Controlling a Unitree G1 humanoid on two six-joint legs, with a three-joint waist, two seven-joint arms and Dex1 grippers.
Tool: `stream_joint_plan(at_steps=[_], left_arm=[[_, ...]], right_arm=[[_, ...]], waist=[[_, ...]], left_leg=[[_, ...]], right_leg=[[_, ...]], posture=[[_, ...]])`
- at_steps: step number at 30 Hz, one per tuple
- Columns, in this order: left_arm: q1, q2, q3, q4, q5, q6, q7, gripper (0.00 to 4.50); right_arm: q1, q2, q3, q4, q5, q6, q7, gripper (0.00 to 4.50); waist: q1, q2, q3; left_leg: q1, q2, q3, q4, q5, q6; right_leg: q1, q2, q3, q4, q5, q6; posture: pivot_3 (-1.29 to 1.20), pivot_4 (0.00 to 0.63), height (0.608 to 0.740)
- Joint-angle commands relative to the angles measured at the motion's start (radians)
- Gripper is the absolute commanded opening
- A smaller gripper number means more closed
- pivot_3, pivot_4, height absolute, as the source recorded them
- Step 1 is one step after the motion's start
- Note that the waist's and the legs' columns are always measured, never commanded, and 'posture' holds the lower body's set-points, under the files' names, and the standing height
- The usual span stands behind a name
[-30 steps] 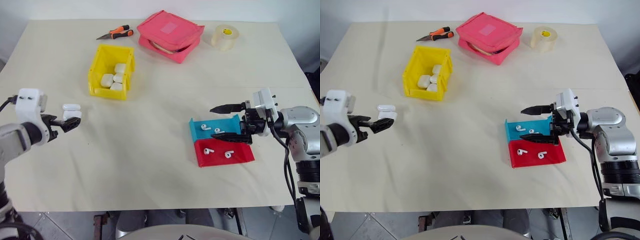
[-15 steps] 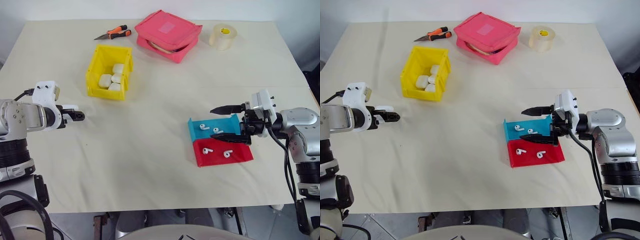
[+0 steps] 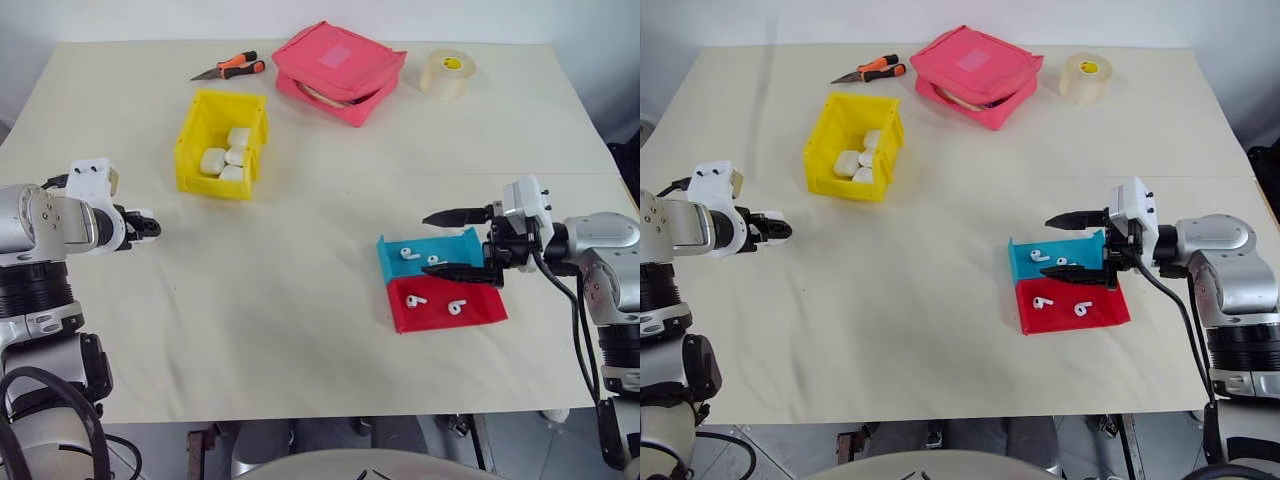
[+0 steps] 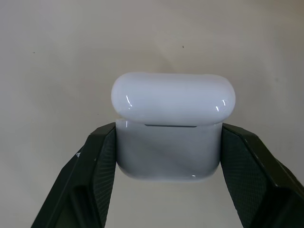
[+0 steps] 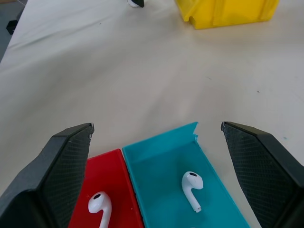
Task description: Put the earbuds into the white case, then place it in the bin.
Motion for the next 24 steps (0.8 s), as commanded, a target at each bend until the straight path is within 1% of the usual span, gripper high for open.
stream_joint_plan(at_steps=[1, 2, 3, 6, 7, 9, 10, 13, 15, 16, 19, 21, 22, 24], left_arm=[[0.023, 0.003, -0.009, -0.191, -0.07, -0.006, -0.095, 2.81], [0.03, 0.006, -0.007, -0.25, -0.087, -0.021, -0.122, 2.81], [0.047, 0.011, -0.005, -0.328, -0.108, -0.104, -0.17, 2.81], [0.089, 0.014, 0.003, -0.467, -0.146, -0.29, -0.281, 2.81], [0.105, 0.007, -0.005, -0.5, -0.15, -0.397, -0.339, 2.81], [0.116, -0.016, -0.043, -0.51, -0.14, -0.589, -0.436, 2.81], [0.103, -0.068, -0.093, -0.463, -0.106, -0.786, -0.509, 2.81], [0.068, -0.179, -0.201, -0.32, -0.037, -1.15, -0.67, 2.81], [0.046, -0.23, -0.249, -0.232, -0.012, -1.292, -0.752, 2.81], [0.021, -0.282, -0.286, -0.169, 0.011, -1.36, -0.763, 2.81], [-0.02, -0.395, -0.346, -0.035, 0.041, -1.499, -0.806, 2.81], [-0.015, -0.468, -0.381, 0.024, 0.039, -1.538, -0.841, 2.81], [-0.002, -0.494, -0.395, 0.041, 0.035, -1.563, -0.866, 2.81], [0.019, -0.517, -0.41, 0.063, 0.036, -1.601, -0.907, 2.81]], right_arm=[[0.016, -0.038, -0.062, -0.055, 0.015, 0.01, -0.027, 4.5], [0.024, -0.044, -0.071, -0.064, 0.019, 0.014, -0.033, 4.5], [0.039, -0.052, -0.083, -0.081, 0.024, 0.019, -0.04, 4.5], [0.073, -0.066, -0.114, -0.12, 0.036, 0.034, -0.06, 4.5], [0.092, -0.073, -0.13, -0.14, 0.043, 0.042, -0.066, 4.5], [0.127, -0.086, -0.161, -0.172, 0.053, 0.052, -0.077, 4.5], [0.161, -0.095, -0.186, -0.203, 0.055, 0.058, -0.09, 4.5], [0.234, -0.11, -0.238, -0.279, 0.064, 0.08, -0.13, 4.5], [0.267, -0.118, -0.261, -0.319, 0.064, 0.095, -0.158, 4.5], [0.297, -0.13, -0.275, -0.352, 0.043, 0.099, -0.181, 4.5], [0.36, -0.144, -0.31, -0.42, 0.026, 0.098, -0.22, 4.5], [0.406, -0.149, -0.336, -0.481, 0.026, 0.131, -0.262, 4.5], [0.432, -0.154, -0.352, -0.516, 0.036, 0.163, -0.279, 4.5], [0.472, -0.16, -0.377, -0.574, 0.049, 0.211, -0.307, 4.5]], waist=[[0.005, 0.0, 0.0], [0.007, -0.001, 0.001], [0.01, -0.001, 0.001], [0.015, -0.002, 0.001], [0.015, -0.002, 0.001], [0.016, -0.001, 0.001], [0.016, -0.001, 0.001], [0.034, 0.0, 0.001], [0.035, 0.0, 0.001], [0.038, 0.0, 0.001], [0.043, -0.001, 0.001], [0.043, -0.001, 0.001], [0.043, -0.001, 0.001], [0.043, -0.001, 0.001]], left_leg=[[0.0, 0.0, 0.0, 0.0, 0.0, 0.0], [-0.001, 0.0, 0.0, 0.0, 0.0, 0.0], [-0.002, 0.0, -0.001, 0.0, 0.0, 0.0], [-0.003, 0.0, -0.001, 0.0, 0.0, 0.0], [-0.003, 0.0, -0.001, 0.0, 0.0, 0.0], [-0.003, 0.0, 0.0, 0.0, 0.0, 0.0], [-0.003, 0.0, 0.0, 0.0, 0.0, 0.0], [-0.003, 0.0, 0.0, 0.002, 0.0, 0.0], [-0.003, 0.0, 0.001, 0.003, 0.0, 0.0], [-0.003, -0.001, 0.001, 0.003, 0.0, 0.0], [-0.003, -0.001, 0.002, 0.002, 0.0, 0.001], [-0.003, -0.001, 0.002, 0.002, 0.0, 0.002], [-0.003, -0.001, 0.002, 0.002, -0.001, 0.002], [-0.003, -0.001, 0.002, 0.002, -0.001, 0.003]], right_leg=[[0.0, 0.0, 0.0, 0.0, 0.0, 0.0], [0.0, 0.0, 0.0, 0.0, 0.0, 0.0], [-0.001, 0.0, 0.0, 0.0, 0.0, 0.0], [-0.002, 0.0, 0.0, -0.001, 0.0, 0.0], [-0.002, 0.0, 0.0, -0.002, 0.0, 0.0], [-0.002, 0.0, 0.0, -0.002, 0.0, 0.0], [-0.002, 0.0, 0.0, -0.002, 0.0, 0.0], [-0.001, 0.0, -0.001, -0.001, 0.0, 0.0], [-0.001, 0.0, 0.0, -0.001, 0.001, 0.001], [-0.001, 0.0, 0.0, -0.001, 0.001, 0.001], [-0.001, 0.0, -0.001, -0.001, 0.001, 0.002], [-0.001, 0.0, 0.0, -0.002, 0.001, 0.002], [-0.001, 0.0, 0.0, -0.002, 0.001, 0.002], [-0.001, 0.0, -0.001, -0.003, 0.001, 0.002]], posture=[[0.0, 0.15, 0.74], [0.0, 0.15, 0.74], [0.0, 0.15, 0.74], [0.0, 0.15, 0.74], [0.0, 0.15, 0.74], [0.0, 0.15, 0.74], [0.0, 0.15, 0.74], [0.0, 0.15, 0.74], [0.0, 0.15, 0.74], [0.0, 0.15, 0.74], [0.0, 0.15, 0.74], [0.0, 0.15, 0.74], [0.0, 0.15, 0.74], [0.0, 0.15, 0.74]])
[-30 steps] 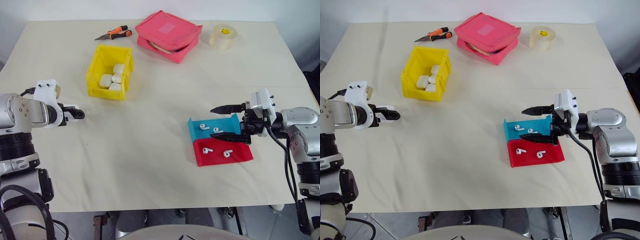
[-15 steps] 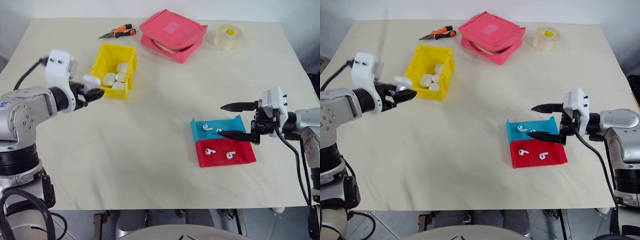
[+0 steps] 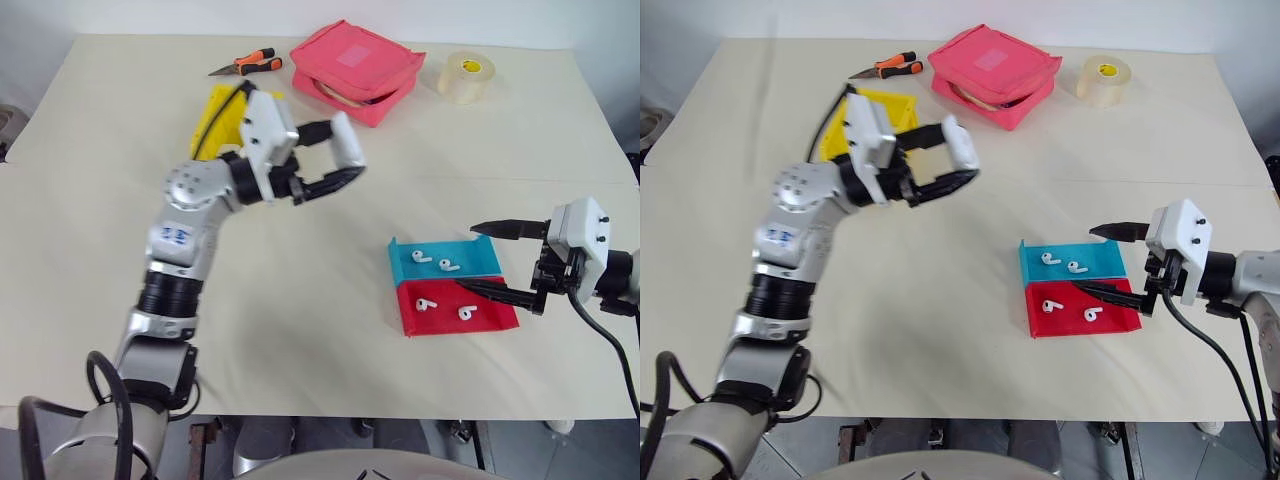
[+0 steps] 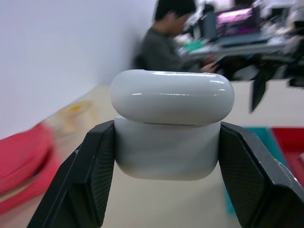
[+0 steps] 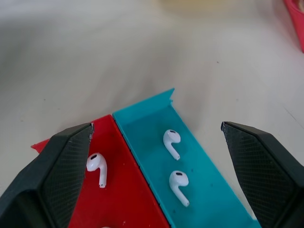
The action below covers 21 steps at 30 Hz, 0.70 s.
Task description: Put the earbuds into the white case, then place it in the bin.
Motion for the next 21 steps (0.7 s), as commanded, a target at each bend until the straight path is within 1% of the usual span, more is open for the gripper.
stream_joint_plan(at_steps=[1, 4, 7, 10, 11, 12, 17, 21], left_arm=[[0.034, -0.021, -0.02, 0.009, -0.002, -0.07, -0.064, 2.81], [0.109, -0.021, -0.04, -0.036, -0.015, -0.073, -0.1, 2.81], [0.171, -0.013, -0.051, -0.089, -0.017, -0.059, -0.111, 2.81], [0.24, -0.007, -0.056, -0.168, -0.032, -0.013, -0.101, 2.81], [0.259, -0.005, -0.059, -0.189, -0.036, 0.0, -0.099, 2.81], [0.273, -0.004, -0.062, -0.206, -0.036, 0.009, -0.096, 2.81], [0.334, -0.001, -0.064, -0.275, -0.046, 0.038, -0.085, 2.81], [0.379, 0.013, -0.074, -0.317, -0.041, 0.054, -0.088, 2.81]], right_arm=[[0.068, -0.031, -0.085, -0.137, 0.021, 0.08, -0.056, 4.5], [0.201, -0.049, -0.145, -0.27, -0.006, 0.156, -0.083, 4.5], [0.269, -0.04, -0.187, -0.342, -0.015, 0.202, -0.13, 4.5], [0.316, -0.011, -0.236, -0.43, 0.021, 0.258, -0.17, 3.92], [0.324, -0.006, -0.241, -0.46, 0.035, 0.277, -0.183, 3.56], [0.323, -0.003, -0.241, -0.482, 0.052, 0.296, -0.197, 3.3], [0.311, -0.014, -0.235, -0.519, 0.104, 0.378, -0.247, 3.3], [0.357, -0.078, -0.234, -0.528, 0.078, 0.428, -0.232, 3.3]], waist=[[-0.004, 0.0, 0.0], [-0.003, 0.001, 0.0], [-0.002, 0.0, 0.0], [0.002, 0.0, 0.0], [0.004, 0.0, 0.0], [0.003, 0.0, 0.0], [0.002, 0.001, 0.0], [0.002, 0.001, -0.001]], left_leg=[[0.0, 0.0, 0.0, 0.0, 0.0, 0.0], [0.001, 0.001, 0.0, -0.001, 0.0, 0.0], [0.0, 0.001, 0.0, 0.0, 0.0, 0.001], [0.001, 0.001, -0.001, 0.002, 0.0, 0.001], [0.001, 0.001, -0.002, 0.002, 0.0, 0.001], [0.001, 0.001, -0.003, 0.002, 0.0, 0.001], [0.002, 0.001, -0.003, 0.002, 0.0, 0.001], [0.002, 0.001, -0.002, 0.002, 0.0, 0.001]], right_leg=[[0.0, 0.0, 0.0, 0.0, 0.0, 0.0], [0.0, 0.0, 0.0, 0.0, 0.0, 0.0], [0.0, 0.0, 0.0, 0.0, 0.0, 0.0], [0.001, 0.0, 0.001, 0.0, 0.001, 0.001], [0.002, 0.0, 0.0, 0.0, 0.001, 0.001], [0.002, 0.0, 0.0, 0.0, 0.001, 0.001], [0.003, 0.0, 0.001, 0.0, 0.001, 0.0], [0.003, 0.0, 0.001, 0.0, 0.001, 0.0]], posture=[[0.0, 0.15, 0.74], [0.0, 0.15, 0.74], [0.0, 0.15, 0.74], [0.0, 0.15, 0.74], [0.0, 0.15, 0.74], [0.0, 0.15, 0.74], [0.0, 0.15, 0.74], [0.0, 0.15, 0.74]])
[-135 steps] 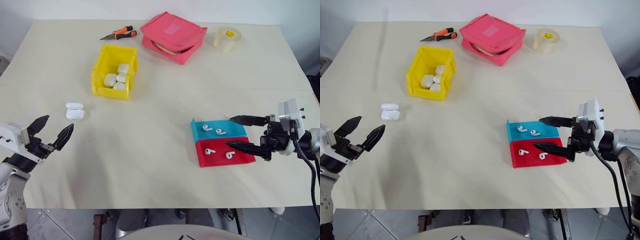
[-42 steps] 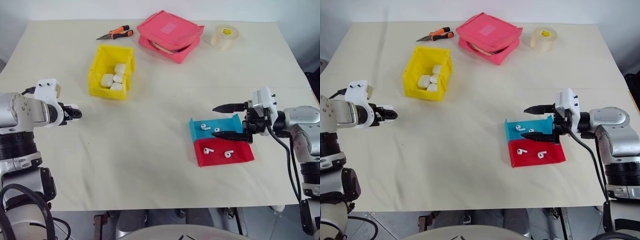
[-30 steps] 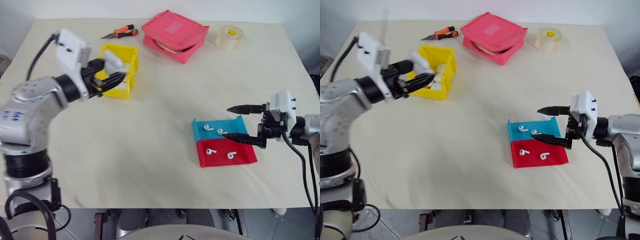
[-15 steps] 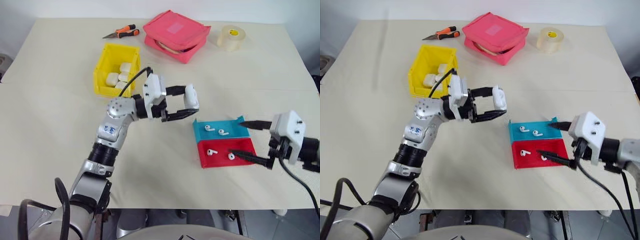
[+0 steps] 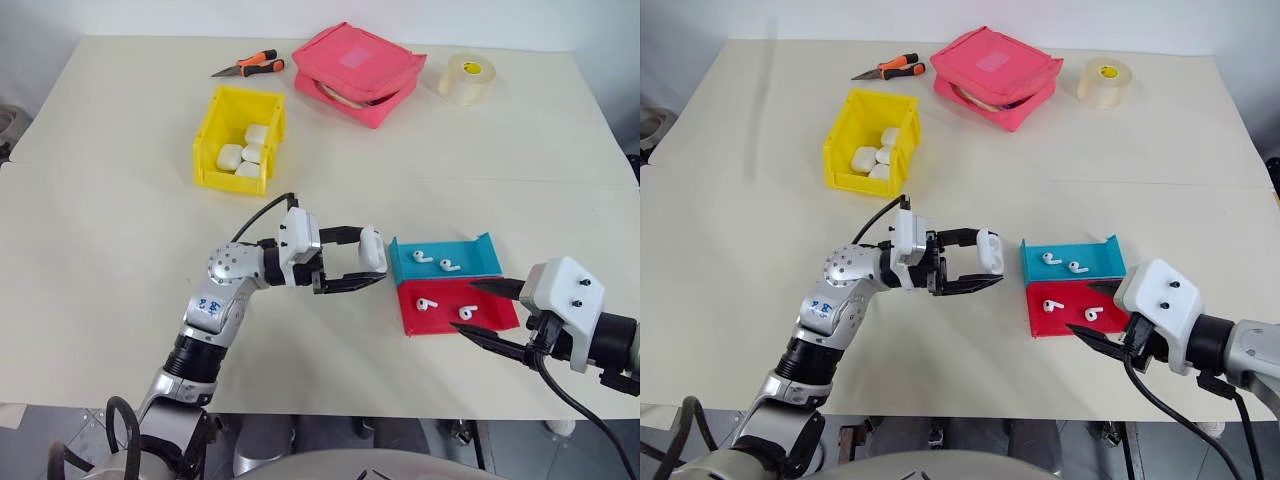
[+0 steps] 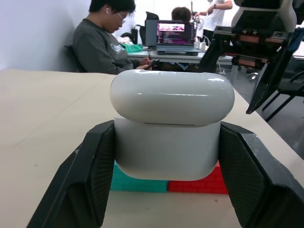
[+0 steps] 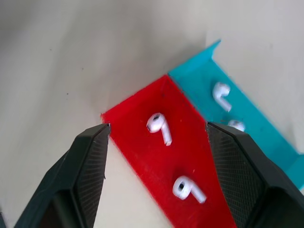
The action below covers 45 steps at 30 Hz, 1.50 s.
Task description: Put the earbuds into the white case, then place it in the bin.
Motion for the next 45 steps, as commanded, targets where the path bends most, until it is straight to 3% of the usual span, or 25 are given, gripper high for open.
stream_joint_plan(at_steps=[1, 2, 6, 16, 24, 31, 41, 45], left_arm=[[0.028, 0.009, -0.01, -0.074, -0.019, 0.009, 0.003, 2.81], [0.034, 0.008, -0.012, -0.084, -0.019, 0.013, 0.008, 2.81], [0.069, -0.002, -0.025, -0.124, -0.015, 0.026, 0.039, 2.81], [0.106, -0.035, -0.061, -0.168, -0.008, 0.027, 0.098, 2.81], [0.12, -0.026, -0.07, -0.175, -0.032, 0.025, 0.069, 2.81], [0.136, -0.018, -0.067, -0.183, -0.044, 0.03, 0.06, 2.81], [0.143, -0.004, -0.036, -0.172, -0.033, 0.012, 0.087, 2.81], [0.141, -0.002, -0.026, -0.169, -0.031, 0.007, 0.102, 2.81]], right_arm=[[0.017, -0.039, -0.025, -0.026, 0.0, 0.037, 0.002, 3.3], [0.019, -0.039, -0.029, -0.026, 0.007, 0.041, 0.002, 3.3], [0.019, -0.067, -0.012, -0.027, 0.019, 0.104, -0.007, 2.48], [-0.017, -0.16, 0.074, 0.017, 0.006, 0.182, -0.023, 2.48], [-0.039, -0.267, 0.2, 0.093, -0.156, -0.004, 0.025, 2.48], [-0.123, -0.371, 0.358, 0.253, -0.328, -0.288, 0.127, 2.48], [-0.375, -0.359, 0.582, 0.417, -0.452, -0.511, 0.256, 2.48], [-0.453, -0.34, 0.639, 0.449, -0.473, -0.549, 0.302, 1.57]], waist=[[0.0, 0.0, 0.0], [0.0, 0.0, 0.0], [0.0, 0.0, 0.0], [0.001, 0.0, 0.0], [-0.001, 0.0, 0.0], [-0.003, 0.0, 0.0], [-0.009, 0.0, 0.0], [-0.011, 0.0, 0.0]], left_leg=[[0.0, 0.0, 0.0, 0.0, 0.0, 0.0], [0.0, 0.0, 0.0, 0.0, 0.0, 0.0], [0.0, 0.0, 0.0, 0.0, 0.0, 0.0], [0.0, 0.0, 0.0, 0.0, 0.0, 0.0], [0.0, 0.0, 0.0, 0.0, 0.0, 0.0], [0.0, 0.0, 0.0, 0.0, 0.0, 0.0], [0.0, 0.001, 0.0, 0.0, 0.0, 0.0], [0.0, 0.001, 0.0, 0.0, 0.0, 0.0]], right_leg=[[0.0, 0.0, 0.0, 0.0, 0.0, 0.0], [0.0, 0.0, 0.0, 0.0, 0.0, 0.0], [0.0, 0.0, 0.0, 0.0, 0.0, 0.0], [0.0, 0.0, 0.0, 0.0, 0.0, 0.0], [0.0, 0.0, 0.0, -0.001, 0.0, 0.0], [0.0, 0.0, 0.0, -0.001, 0.0, 0.0], [0.0, 0.0, -0.001, -0.002, 0.0, 0.0], [0.0, 0.0, -0.001, -0.002, 0.0, 0.0]], posture=[[0.0, 0.15, 0.74], [0.0, 0.15, 0.74], [0.0, 0.15, 0.74], [0.0, 0.15, 0.74], [0.0, 0.15, 0.74], [0.0, 0.15, 0.74], [0.0, 0.15, 0.74], [0.0, 0.15, 0.74]])
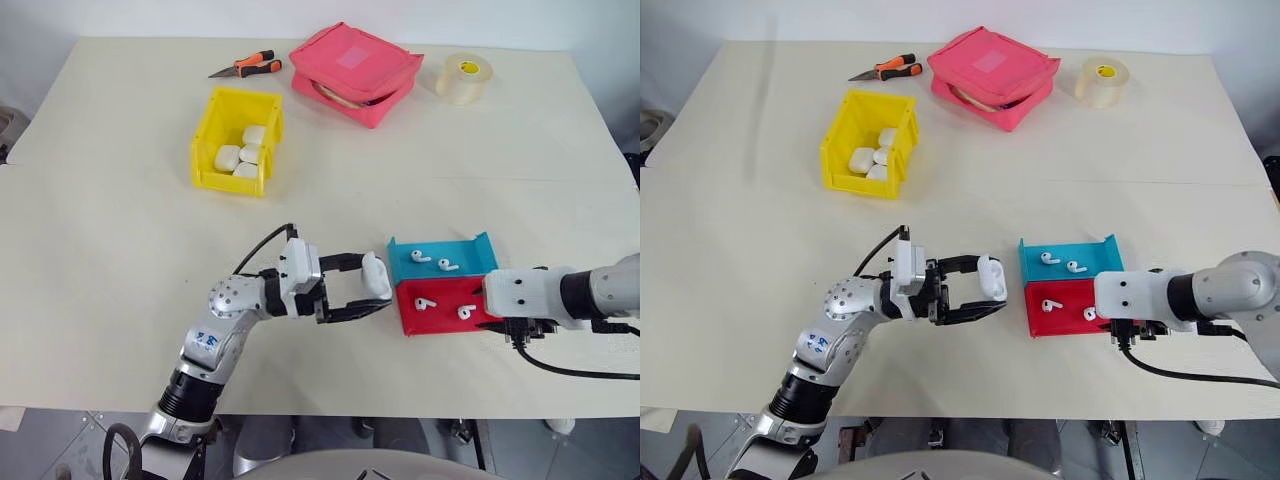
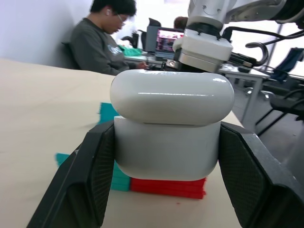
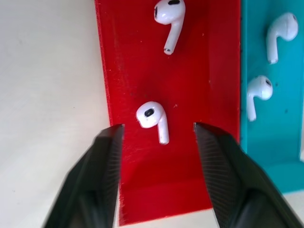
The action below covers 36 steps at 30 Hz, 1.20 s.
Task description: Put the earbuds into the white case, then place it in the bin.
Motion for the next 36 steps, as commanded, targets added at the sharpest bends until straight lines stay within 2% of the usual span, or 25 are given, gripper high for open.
stream_joint_plan(at_steps=[1, 18, 36], left_arm=[[-0.005, 0.0, 0.01, -0.025, -0.002, -0.021, 0.012, 2.81], [0.004, -0.007, 0.001, -0.035, 0.005, -0.031, 0.039, 2.81], [0.021, 0.001, -0.005, -0.066, 0.004, -0.023, 0.069, 2.81]], right_arm=[[-0.048, 0.01, 0.029, 0.012, -0.02, -0.042, 0.051, 1.57], [-0.194, 0.11, 0.173, 0.127, -0.159, -0.177, 0.148, 1.57], [-0.233, 0.168, 0.186, 0.205, -0.198, -0.246, 0.184, 1.57]], waist=[[0.0, 0.0, 0.0], [-0.016, 0.0, 0.0], [-0.018, 0.0, 0.0]], left_leg=[[0.0, 0.0, 0.0, 0.0, 0.0, 0.0], [0.0, 0.0, 0.0, 0.0, 0.0, 0.0], [0.0, 0.001, 0.0, 0.0, 0.0, 0.0]], right_leg=[[0.0, 0.0, 0.0, 0.0, 0.0, 0.0], [0.0, 0.0, -0.001, 0.0, 0.0, 0.0], [0.0, 0.0, -0.001, 0.0, 0.0, 0.0]], posture=[[0.0, 0.15, 0.74], [0.0, 0.15, 0.74], [0.0, 0.15, 0.74]])
